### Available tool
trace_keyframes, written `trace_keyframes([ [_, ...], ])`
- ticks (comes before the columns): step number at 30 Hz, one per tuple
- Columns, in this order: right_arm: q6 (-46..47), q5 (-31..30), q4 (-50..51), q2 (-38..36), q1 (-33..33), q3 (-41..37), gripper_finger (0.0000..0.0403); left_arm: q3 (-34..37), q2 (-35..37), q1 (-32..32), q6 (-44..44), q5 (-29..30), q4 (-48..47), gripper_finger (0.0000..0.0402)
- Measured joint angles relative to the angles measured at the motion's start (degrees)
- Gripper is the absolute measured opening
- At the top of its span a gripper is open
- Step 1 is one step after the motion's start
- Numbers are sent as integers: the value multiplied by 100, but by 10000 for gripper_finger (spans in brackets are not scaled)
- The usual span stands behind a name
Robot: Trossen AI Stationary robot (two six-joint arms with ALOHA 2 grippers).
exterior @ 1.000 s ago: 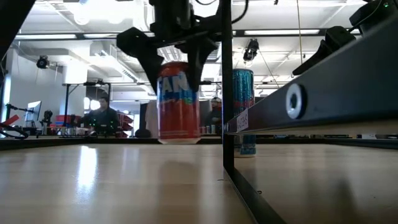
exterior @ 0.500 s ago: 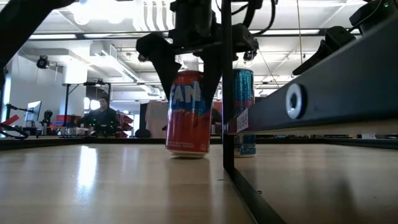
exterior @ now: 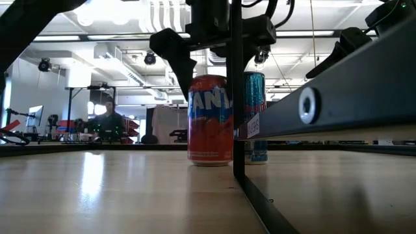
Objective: Place canned beverage on shelf
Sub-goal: Move the top orange soda can to the center of the table, then move the bottom white/blue soda can to the center of the table
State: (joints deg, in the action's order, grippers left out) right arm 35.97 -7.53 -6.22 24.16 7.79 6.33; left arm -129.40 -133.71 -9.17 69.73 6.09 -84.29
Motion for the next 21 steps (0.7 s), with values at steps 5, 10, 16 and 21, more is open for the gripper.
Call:
trace_keyframes([
  [5, 0, 0, -1, -1, 0, 0, 400, -89, 2, -3, 149, -6, -103, 333],
  [10, 0, 0, -2, 0, 0, 0, 400, -570, 13, -23, 284, -115, -413, 366],
  [16, 0, 0, 0, 0, 0, 0, 400, -492, 338, -165, 529, -385, -593, 395],
  [21, 0, 0, 0, -2, 0, 0, 400, -453, 478, -338, 730, -324, -569, 393],
])
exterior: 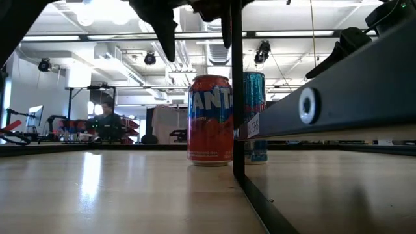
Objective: Place canned beverage on shelf
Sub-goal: Move the bottom white/blue soda can to the center of the table
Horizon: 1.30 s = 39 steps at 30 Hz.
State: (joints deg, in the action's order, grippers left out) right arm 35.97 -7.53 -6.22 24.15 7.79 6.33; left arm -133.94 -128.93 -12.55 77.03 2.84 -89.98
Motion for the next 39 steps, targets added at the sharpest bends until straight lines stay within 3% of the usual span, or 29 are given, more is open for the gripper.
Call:
trace_keyframes([
  [4, 0, 0, 0, 1, 0, 0, 400, 307, 155, -75, 2, 45, 5, 397],
  [9, 0, -1, 0, 2, 0, 0, 400, 1404, 796, -138, 190, -237, 4, 398],
  [19, 0, 0, 0, 0, -2, 0, 400, 4009, 2677, -752, 2415, -321, 367, 398],
  [25, 0, -2, 2, 0, -1, 0, 400, 5172, 3518, -1186, 4022, -537, 947, 398],
  [30, 0, -2, 2, 0, 0, 0, 400, 5608, 3870, -1454, 5466, -863, 1065, 398],
  [39, 0, -2, 0, 0, -1, 0, 400, 5282, 3978, -1978, 7639, -1065, 1050, 398],
])
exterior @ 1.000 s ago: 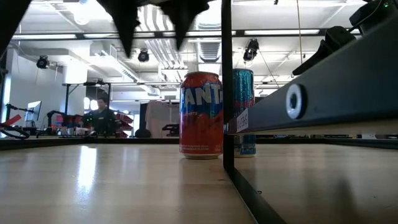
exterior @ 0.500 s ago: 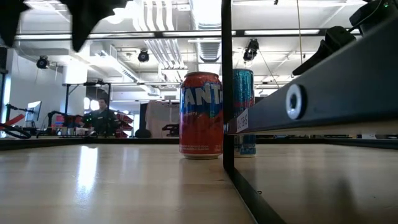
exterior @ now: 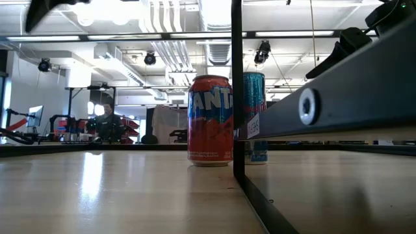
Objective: Place canned beverage on shelf
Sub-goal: Move the bottom white/blue soda can to the center of the table
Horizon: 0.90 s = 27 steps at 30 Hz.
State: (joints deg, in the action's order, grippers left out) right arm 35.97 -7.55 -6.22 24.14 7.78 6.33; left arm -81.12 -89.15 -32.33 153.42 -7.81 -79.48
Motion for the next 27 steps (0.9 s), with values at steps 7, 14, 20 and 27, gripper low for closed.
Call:
trace_keyframes([
  [7, 0, 0, -2, 0, 1, 0, 400, -494, -99, -495, 1184, -252, -1, 398],
  [14, 0, 1, 0, 2, 0, 0, 400, -990, -553, -969, 2312, -332, 18, 398],
  [20, 0, 0, 0, 1, 0, 0, 400, -1379, -1206, -1190, 2634, -490, 11, 398],
  [27, 0, 1, 0, 1, 1, 0, 400, -1815, -1772, -1232, 2662, -777, -518, 398],
])
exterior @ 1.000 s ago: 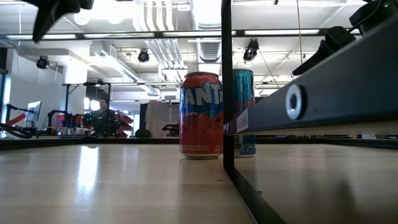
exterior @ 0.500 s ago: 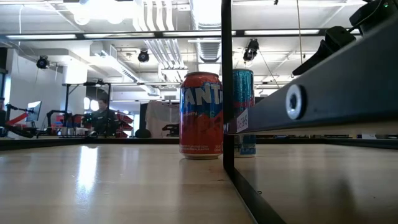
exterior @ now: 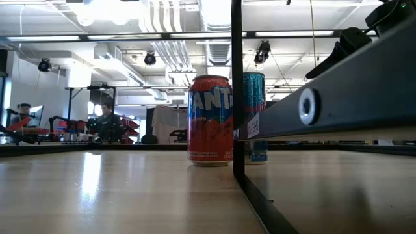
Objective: Place canned beverage on shelf
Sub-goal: Move the bottom white/blue soda can to the center of the table
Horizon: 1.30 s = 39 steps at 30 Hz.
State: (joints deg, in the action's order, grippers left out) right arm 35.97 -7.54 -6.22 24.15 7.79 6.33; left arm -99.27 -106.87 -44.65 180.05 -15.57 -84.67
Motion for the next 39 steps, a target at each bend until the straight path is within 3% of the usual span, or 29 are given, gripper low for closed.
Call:
trace_keyframes([
  [12, 0, 1, -2, 1, 0, -2, 400, -43, -339, -212, 7, 549, -196, 398],
  [17, 0, 0, -2, 1, 0, 0, 400, -39, -345, -220, 7, 748, -192, 379],
  [26, 0, -1, 0, 1, -1, -1, 400, -34, -497, -261, 5, 761, 87, 290],
  [35, 0, 0, 0, -1, -1, 0, 400, -34, -599, -319, 2, 754, 132, 168],
  [39, 0, 1, 0, 1, -2, 0, 400, -34, -590, -319, 2, 715, 67, 145],
])
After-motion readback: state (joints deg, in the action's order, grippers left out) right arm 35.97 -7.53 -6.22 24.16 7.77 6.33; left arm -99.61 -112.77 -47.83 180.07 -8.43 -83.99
